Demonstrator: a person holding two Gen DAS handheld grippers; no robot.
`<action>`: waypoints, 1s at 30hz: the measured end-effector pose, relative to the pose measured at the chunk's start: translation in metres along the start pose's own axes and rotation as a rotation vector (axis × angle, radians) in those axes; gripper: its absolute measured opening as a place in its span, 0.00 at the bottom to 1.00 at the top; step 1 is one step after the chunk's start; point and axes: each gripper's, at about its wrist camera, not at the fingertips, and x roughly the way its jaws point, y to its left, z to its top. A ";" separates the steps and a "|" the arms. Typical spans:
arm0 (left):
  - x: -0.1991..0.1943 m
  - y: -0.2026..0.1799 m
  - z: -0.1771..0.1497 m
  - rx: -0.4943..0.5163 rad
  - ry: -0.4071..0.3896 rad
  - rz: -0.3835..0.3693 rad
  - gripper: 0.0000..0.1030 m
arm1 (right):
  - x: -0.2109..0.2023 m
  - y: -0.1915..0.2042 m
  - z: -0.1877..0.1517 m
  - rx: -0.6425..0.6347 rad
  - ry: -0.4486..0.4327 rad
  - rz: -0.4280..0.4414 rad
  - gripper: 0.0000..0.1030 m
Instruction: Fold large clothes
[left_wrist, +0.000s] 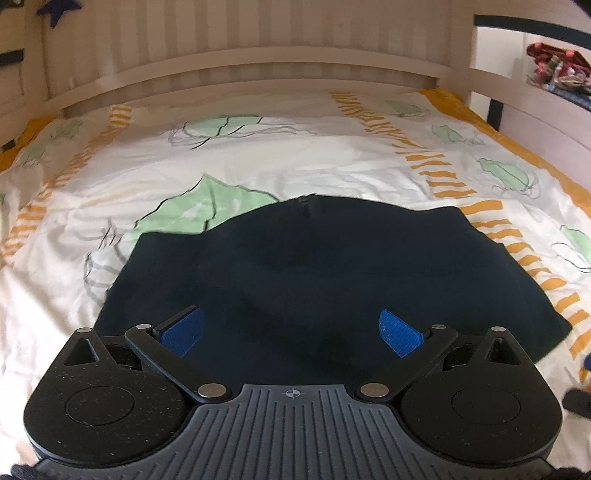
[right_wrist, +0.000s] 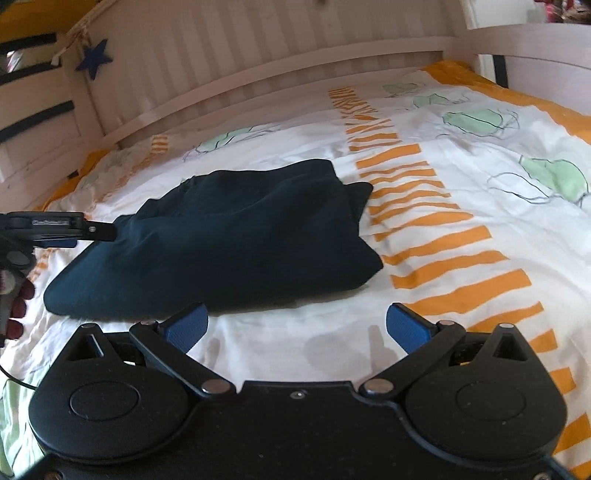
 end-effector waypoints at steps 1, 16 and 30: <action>0.005 -0.003 0.002 0.001 0.000 0.003 1.00 | 0.000 0.000 0.000 0.003 0.000 0.002 1.00; 0.083 0.020 -0.013 -0.140 0.050 0.015 1.00 | 0.010 0.013 -0.003 -0.089 0.019 0.017 0.99; 0.051 0.043 -0.026 -0.196 0.004 -0.034 1.00 | 0.081 0.071 0.109 -0.477 -0.050 0.175 0.99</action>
